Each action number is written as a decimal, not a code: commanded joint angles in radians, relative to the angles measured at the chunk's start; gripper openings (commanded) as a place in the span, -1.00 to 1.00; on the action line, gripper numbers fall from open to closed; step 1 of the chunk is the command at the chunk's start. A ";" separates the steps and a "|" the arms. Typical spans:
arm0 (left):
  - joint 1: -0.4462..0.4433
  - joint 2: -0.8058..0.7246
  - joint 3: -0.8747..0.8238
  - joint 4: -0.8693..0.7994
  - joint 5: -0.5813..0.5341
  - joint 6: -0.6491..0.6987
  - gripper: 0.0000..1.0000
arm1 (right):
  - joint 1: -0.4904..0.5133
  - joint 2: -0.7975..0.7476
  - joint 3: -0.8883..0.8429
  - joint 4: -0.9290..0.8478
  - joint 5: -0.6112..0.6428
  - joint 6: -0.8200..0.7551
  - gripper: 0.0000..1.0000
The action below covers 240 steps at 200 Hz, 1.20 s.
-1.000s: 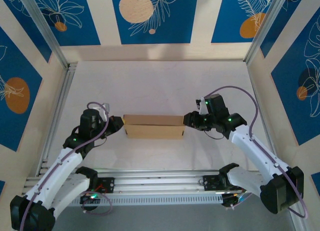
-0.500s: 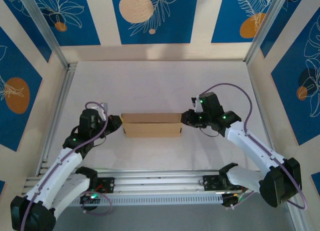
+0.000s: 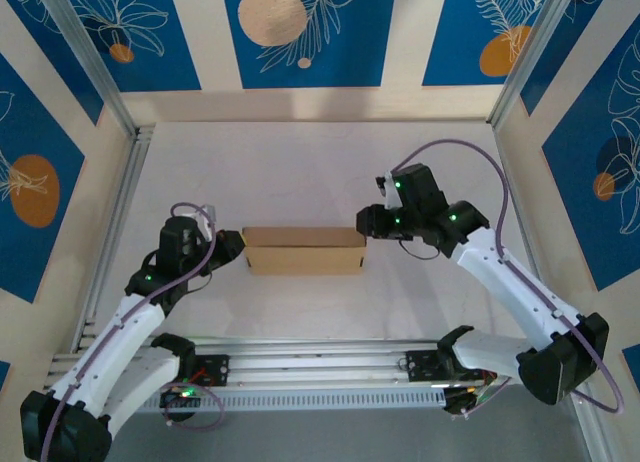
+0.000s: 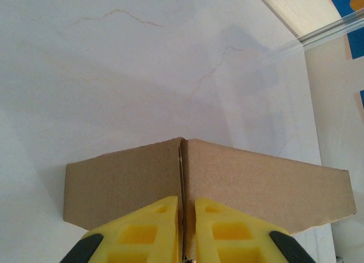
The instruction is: Fold the paper box
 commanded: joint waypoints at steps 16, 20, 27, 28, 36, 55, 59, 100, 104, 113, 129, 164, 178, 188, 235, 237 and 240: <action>-0.006 0.042 -0.019 -0.187 0.005 0.016 -0.73 | 0.124 0.114 0.058 0.056 -0.149 0.004 -0.71; -0.006 0.043 -0.020 -0.187 0.005 0.017 -0.73 | 0.141 0.137 0.068 0.060 -0.158 0.004 -0.73; -0.006 0.043 -0.018 -0.189 0.003 0.018 -0.73 | 0.176 0.174 0.088 0.066 -0.165 0.004 -0.78; -0.006 0.044 -0.018 -0.188 0.003 0.018 -0.73 | 0.182 0.179 0.092 0.066 -0.165 0.004 -0.78; -0.006 0.046 -0.018 -0.189 0.003 0.020 -0.73 | 0.218 0.218 0.114 0.072 -0.165 0.002 -0.82; -0.006 0.050 -0.016 -0.190 0.001 0.021 -0.73 | 0.272 0.296 0.151 0.094 -0.161 0.007 -0.84; -0.006 0.053 -0.017 -0.189 0.001 0.021 -0.73 | 0.278 0.310 0.157 0.100 -0.161 0.010 -0.84; -0.006 0.042 -0.017 -0.192 -0.002 0.021 -0.73 | 0.296 0.395 0.210 0.127 -0.139 0.022 -0.88; -0.006 0.042 -0.017 -0.192 -0.002 0.022 -0.73 | 0.293 0.398 0.210 0.132 -0.143 0.023 -0.88; -0.006 0.041 -0.017 -0.193 -0.002 0.025 -0.73 | 0.288 0.404 0.210 0.141 -0.154 0.027 -0.88; -0.007 0.042 -0.019 -0.193 -0.004 0.025 -0.73 | 0.280 0.408 0.214 0.147 -0.156 0.029 -0.88; -0.006 0.042 -0.021 -0.189 -0.002 0.025 -0.73 | 0.256 0.410 0.206 0.150 -0.139 0.035 -0.88; -0.006 0.043 -0.021 -0.185 -0.002 0.025 -0.73 | 0.246 0.428 0.202 0.131 -0.130 0.030 -0.87; -0.006 0.043 -0.020 -0.185 -0.002 0.023 -0.73 | 0.250 0.447 0.204 0.103 -0.101 0.015 -0.87; -0.006 0.039 -0.016 -0.184 -0.001 0.019 -0.72 | 0.283 0.529 0.161 0.012 -0.004 -0.011 -0.88; -0.006 0.039 -0.016 -0.183 -0.002 0.020 -0.72 | 0.286 0.531 0.158 0.009 -0.002 -0.012 -0.88; -0.006 0.039 -0.016 -0.183 -0.002 0.020 -0.72 | 0.289 0.537 0.153 0.005 0.001 -0.012 -0.88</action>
